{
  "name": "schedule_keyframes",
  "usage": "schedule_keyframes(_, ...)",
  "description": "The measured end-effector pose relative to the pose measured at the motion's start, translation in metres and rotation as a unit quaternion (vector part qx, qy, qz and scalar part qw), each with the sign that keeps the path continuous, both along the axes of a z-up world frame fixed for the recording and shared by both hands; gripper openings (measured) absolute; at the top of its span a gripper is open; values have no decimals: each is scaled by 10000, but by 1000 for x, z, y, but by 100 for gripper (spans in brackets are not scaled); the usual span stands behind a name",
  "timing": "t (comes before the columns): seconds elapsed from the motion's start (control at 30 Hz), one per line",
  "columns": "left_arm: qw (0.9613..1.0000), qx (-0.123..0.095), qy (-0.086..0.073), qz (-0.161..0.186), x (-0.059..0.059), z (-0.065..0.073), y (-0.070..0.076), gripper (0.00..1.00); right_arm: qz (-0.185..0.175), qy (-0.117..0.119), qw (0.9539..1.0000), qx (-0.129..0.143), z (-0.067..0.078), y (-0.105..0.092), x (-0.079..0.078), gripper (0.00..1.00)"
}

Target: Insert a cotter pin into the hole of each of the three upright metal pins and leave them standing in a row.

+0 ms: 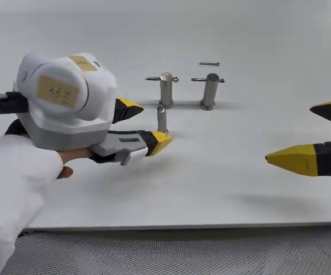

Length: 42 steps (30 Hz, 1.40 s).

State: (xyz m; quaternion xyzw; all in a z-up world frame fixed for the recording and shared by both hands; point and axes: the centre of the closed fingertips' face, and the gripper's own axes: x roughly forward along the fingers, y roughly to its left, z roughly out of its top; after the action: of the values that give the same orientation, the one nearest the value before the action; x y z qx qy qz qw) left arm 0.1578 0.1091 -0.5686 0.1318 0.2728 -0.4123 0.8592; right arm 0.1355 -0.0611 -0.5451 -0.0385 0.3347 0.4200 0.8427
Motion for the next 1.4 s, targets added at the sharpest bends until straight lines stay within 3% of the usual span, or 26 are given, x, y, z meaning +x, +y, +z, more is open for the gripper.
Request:
schedule_keyframes(0.1,9999,-146,35,-71,-3,6,4,58,15,-2,10000,-23,0,0,0,86)
schedule_keyframes(0.27,9989,-430,94,-174,-7,12,5,84,42,25,10000,-76,-1,0,0,86)
schedule_keyframes(0.37,9990,-261,120,-346,-11,5,11,90,77,45,9999,-133,-2,0,1,86)
schedule_keyframes(0.43,9992,-253,126,-267,-9,3,16,92,108,50,9998,-156,-2,0,0,86)
schedule_keyframes(0.5,9986,-277,310,-323,-15,-1,18,93,132,41,9997,-192,-1,0,0,86)
schedule_keyframes(0.57,9984,-253,363,-363,-18,-3,20,99,137,33,9996,-238,-1,-2,0,86)
schedule_keyframes(0.67,9977,-190,422,-491,-26,-5,23,99,102,42,9995,-309,0,-7,2,86)
schedule_keyframes(0.87,9964,-298,638,-470,-34,-4,29,99,46,23,9989,-457,6,-20,10,85)
schedule_keyframes(0.93,9971,-264,545,-461,-35,-2,31,99,40,-16,9986,-524,9,-24,16,85)
schedule_keyframes(1.07,9966,-438,632,-309,-35,2,32,99,70,-169,9977,-657,16,-28,28,81)
schedule_keyframes(1.2,9970,-512,552,-198,-34,8,35,99,144,-244,9961,-836,21,-30,46,77)
schedule_keyframes(1.3,9969,-576,518,-93,-33,11,38,99,397,-404,9916,-1161,22,-29,60,75)
schedule_keyframes(1.4,9970,-603,481,-34,-33,13,40,99,558,-411,9891,-1297,23,-24,73,72)
